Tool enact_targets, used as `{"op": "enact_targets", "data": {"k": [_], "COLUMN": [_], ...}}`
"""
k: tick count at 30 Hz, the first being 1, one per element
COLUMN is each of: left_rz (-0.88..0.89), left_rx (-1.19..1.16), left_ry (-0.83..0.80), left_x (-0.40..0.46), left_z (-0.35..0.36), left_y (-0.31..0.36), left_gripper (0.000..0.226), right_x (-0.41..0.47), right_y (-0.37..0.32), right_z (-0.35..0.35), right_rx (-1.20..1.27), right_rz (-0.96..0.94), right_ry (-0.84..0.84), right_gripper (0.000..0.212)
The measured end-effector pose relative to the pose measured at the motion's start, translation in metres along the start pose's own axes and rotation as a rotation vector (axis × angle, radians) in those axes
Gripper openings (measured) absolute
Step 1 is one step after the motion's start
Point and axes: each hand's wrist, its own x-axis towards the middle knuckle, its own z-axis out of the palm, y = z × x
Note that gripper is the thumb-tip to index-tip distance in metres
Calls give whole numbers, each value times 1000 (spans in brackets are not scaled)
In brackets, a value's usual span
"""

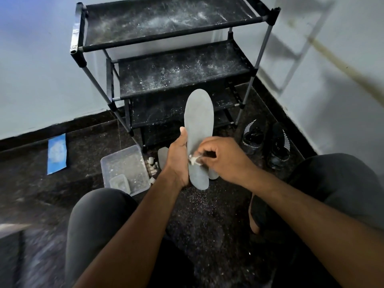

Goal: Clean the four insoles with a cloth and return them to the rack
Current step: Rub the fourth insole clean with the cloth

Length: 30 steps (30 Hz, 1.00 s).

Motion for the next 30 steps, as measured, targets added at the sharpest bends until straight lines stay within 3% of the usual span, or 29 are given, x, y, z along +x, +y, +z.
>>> {"op": "enact_targets", "data": {"k": [4, 9, 11, 16, 21, 23, 27, 28, 30], "left_rz": [-8, -23, -12, 5, -22, -25, -30, -24, -5], "left_rx": [-41, -12, -20, -62, -5, -9, -71, -63, -26], "left_ry": [35, 4, 21, 60, 19, 9, 62, 69, 59], "left_x": [3, 0, 0, 1, 3, 3, 4, 5, 3], "left_z": [-9, -3, -1, -8, -8, -6, -8, -10, -8], "left_y": [2, 3, 3, 4, 0, 0, 1, 2, 3], "left_gripper": [78, 68, 72, 83, 75, 78, 82, 81, 77], "right_x": [-5, 1, -2, -6, 1, -1, -7, -5, -2], "right_y": [-4, 2, 1, -5, 2, 0, -6, -6, -4], "right_z": [-12, -10, -2, -13, -19, -13, -20, -23, -27], "right_rx": [56, 60, 14, 41, 40, -8, 24, 54, 147], "right_rz": [29, 54, 26, 42, 70, 92, 116, 113, 116], "right_ry": [-309, 14, -25, -347, 15, -15, -407, -417, -253], "right_gripper": [10, 8, 6, 12, 12, 9, 12, 13, 14]}}
